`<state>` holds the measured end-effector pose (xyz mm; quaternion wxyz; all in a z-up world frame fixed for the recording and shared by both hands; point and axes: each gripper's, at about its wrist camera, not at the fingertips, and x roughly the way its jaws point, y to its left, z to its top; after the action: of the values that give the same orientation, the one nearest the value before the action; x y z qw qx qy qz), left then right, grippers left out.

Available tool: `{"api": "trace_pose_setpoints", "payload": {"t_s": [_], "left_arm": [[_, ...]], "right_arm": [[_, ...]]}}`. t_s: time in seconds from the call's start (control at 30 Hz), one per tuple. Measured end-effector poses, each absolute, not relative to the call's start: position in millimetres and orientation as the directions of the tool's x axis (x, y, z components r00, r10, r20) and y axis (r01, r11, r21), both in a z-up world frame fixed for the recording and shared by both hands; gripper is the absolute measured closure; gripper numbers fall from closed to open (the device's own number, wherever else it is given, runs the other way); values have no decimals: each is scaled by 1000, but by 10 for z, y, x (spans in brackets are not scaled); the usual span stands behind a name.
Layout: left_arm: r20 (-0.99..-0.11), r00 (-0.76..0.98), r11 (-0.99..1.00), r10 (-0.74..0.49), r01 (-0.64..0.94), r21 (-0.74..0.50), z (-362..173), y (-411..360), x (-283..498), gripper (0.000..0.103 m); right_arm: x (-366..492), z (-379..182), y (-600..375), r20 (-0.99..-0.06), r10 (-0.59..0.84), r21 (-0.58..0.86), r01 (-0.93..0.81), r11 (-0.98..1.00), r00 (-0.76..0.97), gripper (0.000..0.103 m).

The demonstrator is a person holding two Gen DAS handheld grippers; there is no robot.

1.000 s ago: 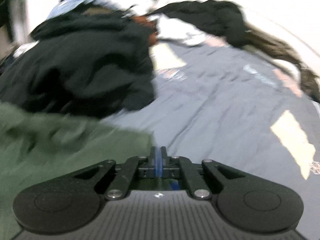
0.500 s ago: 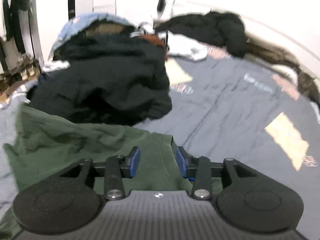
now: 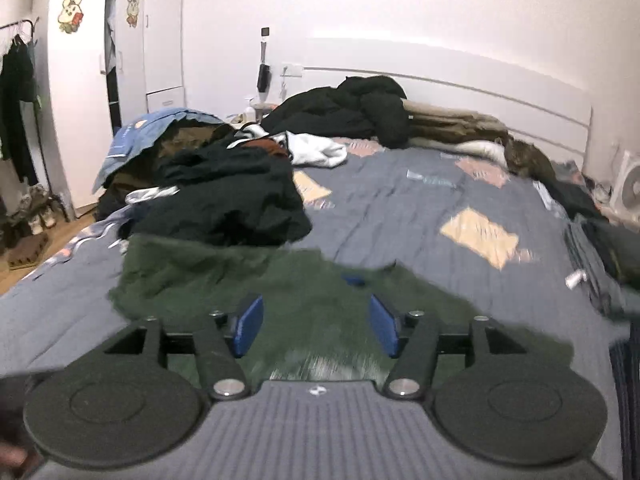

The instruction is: Fold clothes

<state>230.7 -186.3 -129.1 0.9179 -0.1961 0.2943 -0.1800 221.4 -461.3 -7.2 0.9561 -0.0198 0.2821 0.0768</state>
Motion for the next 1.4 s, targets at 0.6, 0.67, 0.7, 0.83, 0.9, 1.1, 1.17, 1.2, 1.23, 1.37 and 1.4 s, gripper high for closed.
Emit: {"api": "trace_pose_setpoints", "payload": {"t_s": [0.6, 0.67, 0.7, 0.83, 0.9, 1.1, 1.17, 1.2, 1.23, 1.37, 1.4], "left_arm": [[-547, 762, 934, -347, 225, -279, -1146, -2058, 1374, 30], [-548, 770, 944, -326, 230, -238, -1089, -2103, 1259, 30], [-550, 772, 947, -318, 231, -223, -1068, -2123, 1202, 30], [-554, 778, 955, -295, 241, -171, -1015, -2171, 991, 30], [-558, 779, 958, -285, 247, -144, -1003, -2197, 907, 30], [-561, 781, 959, -275, 266, -99, -961, -2219, 774, 30], [-561, 783, 958, -269, 275, -75, -945, -2225, 741, 30], [-561, 783, 958, -268, 280, -66, -939, -2229, 726, 30], [-561, 783, 957, -267, 285, -58, -935, -2230, 710, 30], [-567, 780, 957, -264, 286, -52, -951, -2213, 660, 29], [-569, 779, 957, -263, 286, -50, -958, -2211, 647, 29]], "right_arm": [[481, -836, -4759, -468, 93, 239, 24, 971, 879, 34], [375, -911, -4799, -463, 87, 245, 34, 969, 882, 33], [341, -944, -4813, -463, 88, 248, 33, 968, 882, 33], [201, -1070, -4868, -463, 81, 279, 58, 958, 883, 33], [173, -1113, -4877, -471, 84, 281, 59, 958, 878, 32], [58, -1193, -4816, -489, 76, 230, 44, 972, 869, 32], [33, -1214, -4803, -495, 78, 212, 33, 977, 865, 32], [21, -1225, -4798, -499, 80, 201, 26, 979, 863, 32], [13, -1234, -4794, -504, 80, 189, 19, 982, 860, 32], [-20, -1266, -4809, -523, 65, 163, 25, 986, 850, 32], [-32, -1271, -4820, -525, 64, 166, 28, 986, 849, 32]]}}
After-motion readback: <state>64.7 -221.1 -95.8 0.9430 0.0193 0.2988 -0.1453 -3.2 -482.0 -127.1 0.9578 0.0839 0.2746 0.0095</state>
